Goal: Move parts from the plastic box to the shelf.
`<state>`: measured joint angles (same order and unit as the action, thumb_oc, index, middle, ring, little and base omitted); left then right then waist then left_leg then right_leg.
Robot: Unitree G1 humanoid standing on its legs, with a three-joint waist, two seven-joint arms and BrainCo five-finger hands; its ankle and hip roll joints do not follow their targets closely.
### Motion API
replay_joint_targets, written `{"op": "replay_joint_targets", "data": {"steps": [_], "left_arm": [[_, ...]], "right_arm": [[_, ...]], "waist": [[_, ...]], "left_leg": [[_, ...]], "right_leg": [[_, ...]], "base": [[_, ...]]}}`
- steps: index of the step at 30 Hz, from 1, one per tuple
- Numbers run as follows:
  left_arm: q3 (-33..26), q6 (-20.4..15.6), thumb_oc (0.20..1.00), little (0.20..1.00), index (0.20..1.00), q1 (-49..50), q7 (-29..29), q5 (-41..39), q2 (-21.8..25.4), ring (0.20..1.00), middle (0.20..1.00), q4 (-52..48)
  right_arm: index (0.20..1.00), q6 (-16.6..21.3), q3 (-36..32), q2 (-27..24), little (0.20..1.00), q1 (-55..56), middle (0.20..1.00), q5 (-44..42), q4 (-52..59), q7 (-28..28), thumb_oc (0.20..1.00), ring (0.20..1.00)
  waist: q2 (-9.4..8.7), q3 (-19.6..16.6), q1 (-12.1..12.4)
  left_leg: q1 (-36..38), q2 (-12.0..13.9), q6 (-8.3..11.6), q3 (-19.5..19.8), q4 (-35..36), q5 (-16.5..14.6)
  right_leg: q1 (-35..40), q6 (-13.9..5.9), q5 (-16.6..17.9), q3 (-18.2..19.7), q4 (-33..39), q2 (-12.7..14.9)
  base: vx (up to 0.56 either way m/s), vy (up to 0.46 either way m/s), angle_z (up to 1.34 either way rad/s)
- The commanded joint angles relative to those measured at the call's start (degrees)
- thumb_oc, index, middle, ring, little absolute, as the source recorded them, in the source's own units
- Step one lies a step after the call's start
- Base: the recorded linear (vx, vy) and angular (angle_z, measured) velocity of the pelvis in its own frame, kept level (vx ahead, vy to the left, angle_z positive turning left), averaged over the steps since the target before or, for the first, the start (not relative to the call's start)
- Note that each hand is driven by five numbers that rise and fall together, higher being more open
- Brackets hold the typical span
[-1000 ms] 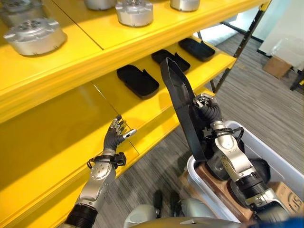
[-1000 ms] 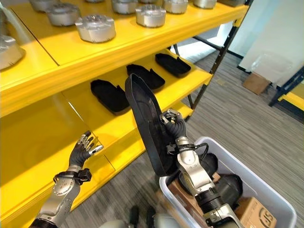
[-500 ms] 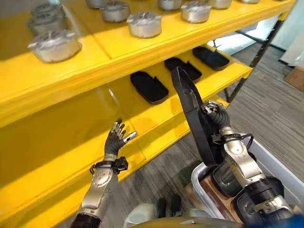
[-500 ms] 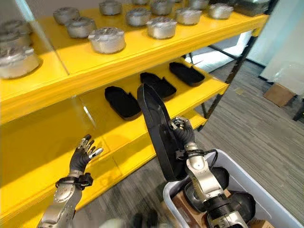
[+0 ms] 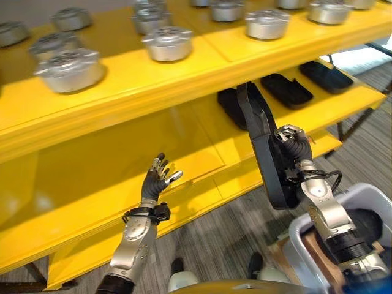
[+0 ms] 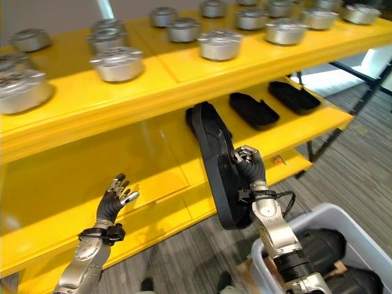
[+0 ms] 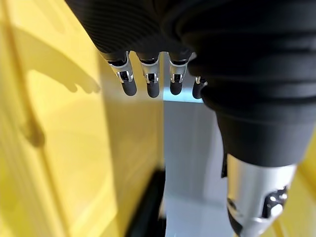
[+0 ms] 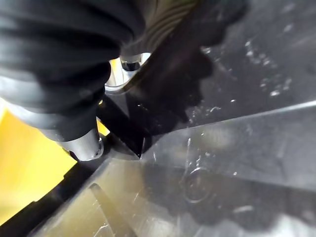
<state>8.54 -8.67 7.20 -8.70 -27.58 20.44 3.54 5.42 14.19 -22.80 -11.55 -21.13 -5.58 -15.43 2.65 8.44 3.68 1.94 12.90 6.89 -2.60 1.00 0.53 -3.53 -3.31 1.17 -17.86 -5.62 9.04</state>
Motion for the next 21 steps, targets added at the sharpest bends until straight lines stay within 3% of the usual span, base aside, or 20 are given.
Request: {"op": "replay_joint_targets", "data": {"steps": [1,4,7,9,10,13,17,21], "left_arm": [[-2.42,-2.58,1.000,1.000,1.000,2.01,0.42,0.28,2.60,1.000,1.000,-4.13],[-2.93,-2.70,1.000,1.000,1.000,2.33,0.16,0.31,3.43,1.000,1.000,-4.46],[-3.16,-2.67,1.000,1.000,1.000,2.36,-0.11,0.11,5.07,1.000,1.000,-5.07],[-3.18,-2.58,1.000,1.000,1.000,2.41,-0.18,0.09,5.50,1.000,1.000,-5.15],[-2.70,-2.42,1.000,1.000,1.000,2.35,-0.06,-0.34,6.40,1.000,1.000,-5.45],[-2.26,-2.34,1.000,1.000,1.000,1.90,-0.09,-0.56,6.88,1.000,1.000,-5.36],[-1.45,-2.44,1.000,1.000,1.000,1.03,-0.15,-1.34,7.90,1.000,1.000,-5.96],[0.78,-3.29,1.000,1.000,1.000,-1.41,-0.70,-2.96,8.91,1.000,1.000,-7.02]], "right_arm": [[0.200,3.08,-0.90,1.87,0.200,-3.53,0.200,0.72,3.11,0.78,0.200,0.200],[0.200,2.35,-0.21,2.44,0.200,-5.02,0.200,1.38,1.73,0.89,0.200,0.200],[0.200,1.82,0.46,3.49,0.200,-8.49,0.200,0.52,-1.63,0.54,0.200,0.200],[0.200,1.81,0.70,3.71,0.200,-9.45,0.200,0.31,-2.61,0.35,0.200,0.200],[0.200,1.40,1.37,4.21,0.200,-12.05,0.200,0.38,-5.14,-0.35,0.200,0.200],[0.200,1.29,1.78,4.64,0.200,-13.66,0.200,0.27,-6.82,-0.80,0.200,0.200],[0.200,0.80,3.07,5.28,0.200,-18.45,0.200,0.50,-11.54,-1.80,0.200,0.200],[0.200,0.43,3.40,4.88,0.200,-27.05,0.200,0.58,-18.84,-4.21,0.200,0.200]], "waist": [[-2.60,-0.93,1.05],[-3.34,-0.79,2.58],[-4.76,-0.62,5.73],[-5.12,-0.63,6.36],[-5.74,-0.36,8.46],[-6.14,-0.26,9.39],[-6.35,1.06,11.71],[-5.06,4.41,13.53]], "left_leg": [[-1.14,0.40,-0.52,-0.92,-1.44,2.71],[-2.32,-1.69,-1.27,-0.35,-2.24,1.41],[-4.76,-4.36,-2.09,2.46,-3.02,0.47],[-5.58,-4.92,-2.29,3.31,-3.02,0.63],[-6.91,-5.92,-2.59,5.13,-3.20,0.46],[-8.15,-6.70,-2.82,6.24,-3.61,0.54],[-11.00,-8.05,-3.08,8.05,-6.47,-0.30],[-16.06,-9.15,-3.05,9.98,-12.41,-1.52]], "right_leg": [[4.56,-1.74,-5.41,1.53,-4.04,1.79],[5.17,-3.00,-4.74,0.13,-3.93,3.65],[6.25,-4.35,-3.92,-3.21,-3.79,5.77],[6.33,-4.54,-3.49,-4.04,-3.55,6.07],[6.79,-4.79,-3.44,-5.36,-3.44,6.41],[6.76,-4.90,-3.20,-6.45,-3.46,6.65],[6.14,-4.78,-4.04,-7.80,-5.28,7.23],[2.87,-4.27,-5.85,-8.43,-10.56,8.29]], "base": [[0.09,0.230,0.19],[0.08,0.166,0.16],[0.09,0.144,0.47],[0.04,0.067,0.53],[0.03,0.039,0.48],[0.02,0.027,0.39],[-0.01,0.004,0.37],[-0.09,0.002,0.30]]}}
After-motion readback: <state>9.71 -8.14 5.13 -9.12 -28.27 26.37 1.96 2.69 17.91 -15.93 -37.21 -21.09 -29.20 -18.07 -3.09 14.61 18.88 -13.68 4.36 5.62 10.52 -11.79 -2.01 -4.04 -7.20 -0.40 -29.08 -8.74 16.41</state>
